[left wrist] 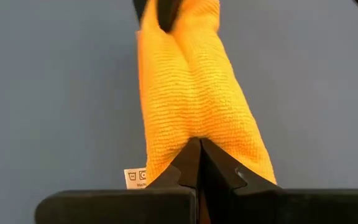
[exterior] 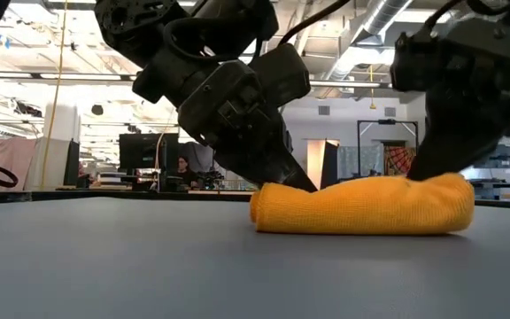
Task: Roll towel into tight, uniform cylinder
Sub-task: Roll the orange towel
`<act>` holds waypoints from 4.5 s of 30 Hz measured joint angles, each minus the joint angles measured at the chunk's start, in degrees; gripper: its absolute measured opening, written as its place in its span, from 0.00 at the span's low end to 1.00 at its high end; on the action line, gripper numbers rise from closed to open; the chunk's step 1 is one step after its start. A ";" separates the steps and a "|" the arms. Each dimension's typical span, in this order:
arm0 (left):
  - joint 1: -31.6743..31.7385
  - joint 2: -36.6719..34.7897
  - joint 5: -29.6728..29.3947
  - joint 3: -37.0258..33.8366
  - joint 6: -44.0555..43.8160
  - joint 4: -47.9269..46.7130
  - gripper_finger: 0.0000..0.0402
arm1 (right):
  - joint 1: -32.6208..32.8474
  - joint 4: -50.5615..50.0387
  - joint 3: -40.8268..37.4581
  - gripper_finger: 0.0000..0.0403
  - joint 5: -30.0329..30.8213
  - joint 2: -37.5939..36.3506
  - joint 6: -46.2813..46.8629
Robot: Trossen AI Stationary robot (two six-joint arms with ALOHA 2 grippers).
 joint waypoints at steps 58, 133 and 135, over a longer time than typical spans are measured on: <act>2.06 -10.37 -2.41 -0.15 -2.77 -6.07 0.00 | 6.94 4.50 0.11 0.24 9.98 -5.60 -2.41; -12.87 -51.17 -50.65 -38.35 -88.57 -21.82 0.00 | 9.26 2.56 0.17 0.24 15.41 -5.68 -6.08; -15.35 -53.47 -54.82 -41.56 -96.85 -23.79 0.00 | 9.13 2.56 0.20 0.24 15.40 -5.68 -6.08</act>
